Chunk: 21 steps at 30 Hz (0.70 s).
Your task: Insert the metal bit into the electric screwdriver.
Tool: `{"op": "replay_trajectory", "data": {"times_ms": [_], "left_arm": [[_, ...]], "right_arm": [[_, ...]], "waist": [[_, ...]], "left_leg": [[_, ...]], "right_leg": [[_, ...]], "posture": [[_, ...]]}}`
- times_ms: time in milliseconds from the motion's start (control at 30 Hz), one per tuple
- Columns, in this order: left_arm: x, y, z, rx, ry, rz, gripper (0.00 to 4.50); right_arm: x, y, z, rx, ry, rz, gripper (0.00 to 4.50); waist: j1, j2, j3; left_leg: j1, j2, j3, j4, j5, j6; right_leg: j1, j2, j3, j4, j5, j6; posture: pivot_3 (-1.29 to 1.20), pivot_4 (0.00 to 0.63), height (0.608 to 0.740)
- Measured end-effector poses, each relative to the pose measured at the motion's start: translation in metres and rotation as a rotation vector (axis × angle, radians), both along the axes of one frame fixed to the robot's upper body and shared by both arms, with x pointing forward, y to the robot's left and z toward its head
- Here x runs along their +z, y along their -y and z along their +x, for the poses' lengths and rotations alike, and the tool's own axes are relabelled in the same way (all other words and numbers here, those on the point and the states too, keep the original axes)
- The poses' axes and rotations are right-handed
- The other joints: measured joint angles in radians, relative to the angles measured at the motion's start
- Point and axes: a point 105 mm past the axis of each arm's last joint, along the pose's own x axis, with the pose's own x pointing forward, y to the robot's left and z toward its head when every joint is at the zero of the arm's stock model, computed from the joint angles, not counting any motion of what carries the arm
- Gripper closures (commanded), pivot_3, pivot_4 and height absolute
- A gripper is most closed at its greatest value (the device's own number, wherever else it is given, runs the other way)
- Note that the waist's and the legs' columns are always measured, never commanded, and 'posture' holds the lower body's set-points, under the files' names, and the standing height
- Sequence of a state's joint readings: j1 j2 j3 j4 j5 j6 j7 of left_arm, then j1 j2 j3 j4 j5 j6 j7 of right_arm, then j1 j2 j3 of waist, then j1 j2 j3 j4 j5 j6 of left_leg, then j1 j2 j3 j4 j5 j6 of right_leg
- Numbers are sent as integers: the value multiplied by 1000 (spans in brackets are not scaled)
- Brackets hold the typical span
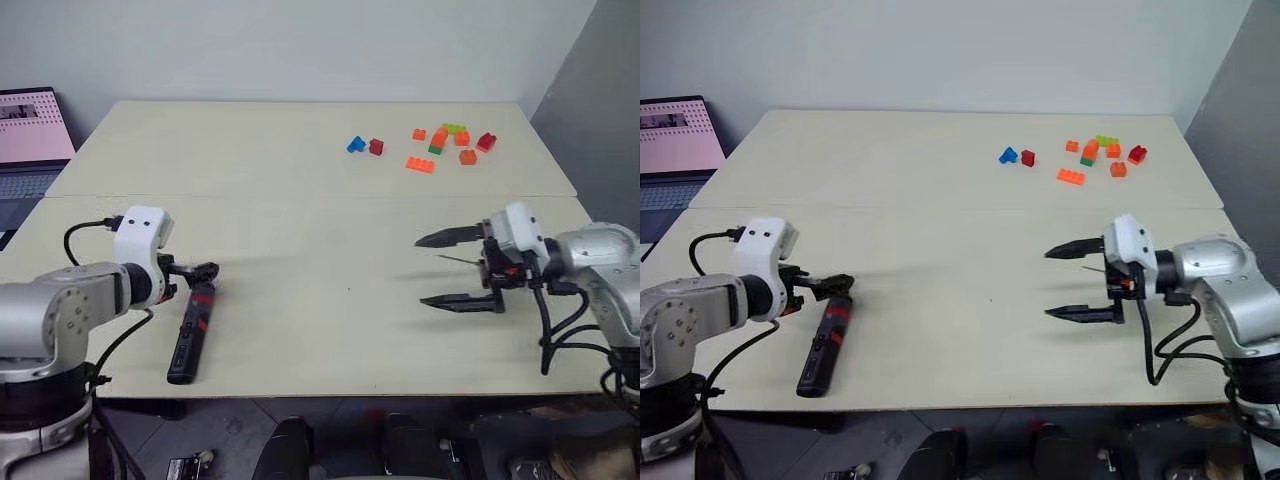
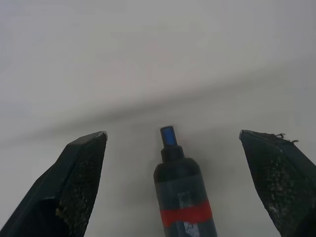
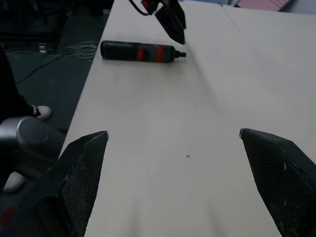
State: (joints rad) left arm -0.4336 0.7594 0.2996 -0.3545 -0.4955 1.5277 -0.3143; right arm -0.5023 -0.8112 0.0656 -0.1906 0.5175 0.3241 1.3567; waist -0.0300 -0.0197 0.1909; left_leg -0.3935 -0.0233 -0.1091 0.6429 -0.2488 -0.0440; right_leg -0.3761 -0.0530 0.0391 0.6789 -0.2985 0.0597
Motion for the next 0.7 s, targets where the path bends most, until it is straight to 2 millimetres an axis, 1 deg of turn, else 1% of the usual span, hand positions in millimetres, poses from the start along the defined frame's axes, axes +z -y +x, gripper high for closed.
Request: {"op": "replay_trajectory", "data": {"times_ms": [100, 200, 300, 567, 700], "left_arm": [[-7, 1, 0, 25, -45, -3, 24], [-21, 8, 1, 43, -96, -28, 24], [-30, 2, 1, 81, -136, -2, 24], [-39, -1, 2, 118, -182, -35, 24], [-39, 2, 5, 125, -187, -59, 24]], "right_arm": [[3, -5, 0, 37, 6, -2, 0], [7, -13, 0, 84, 11, 3, 0], [8, -13, 1, 98, 4, -3, 0], [10, -22, -1, 148, -14, 23, 0], [11, -24, -1, 154, -22, 22, 0]], "waist": [[0, 0, 0], [0, 0, 0], [0, -1, 0], [1, -1, 0], [1, -1, 0]], "left_leg": [[0, 0, 0, 0, 0, 0], [0, 0, 0, 0, 0, 0], [-1, 0, -1, 0, 0, 0], [-2, 0, -1, 1, 0, 0], [-3, 0, -2, 1, 0, 0]], "right_leg": [[0, 0, 1, 0, 0, 0], [0, 0, 0, 0, 0, 1], [-2, 0, 1, 1, 0, 0], [-3, -1, 1, 1, 1, 1], [-4, -1, 1, 1, 1, 1]], "posture": [[0, 150, 740], [0, 150, 740], [0, 150, 740], [0, 150, 740], [0, 150, 740]]}}
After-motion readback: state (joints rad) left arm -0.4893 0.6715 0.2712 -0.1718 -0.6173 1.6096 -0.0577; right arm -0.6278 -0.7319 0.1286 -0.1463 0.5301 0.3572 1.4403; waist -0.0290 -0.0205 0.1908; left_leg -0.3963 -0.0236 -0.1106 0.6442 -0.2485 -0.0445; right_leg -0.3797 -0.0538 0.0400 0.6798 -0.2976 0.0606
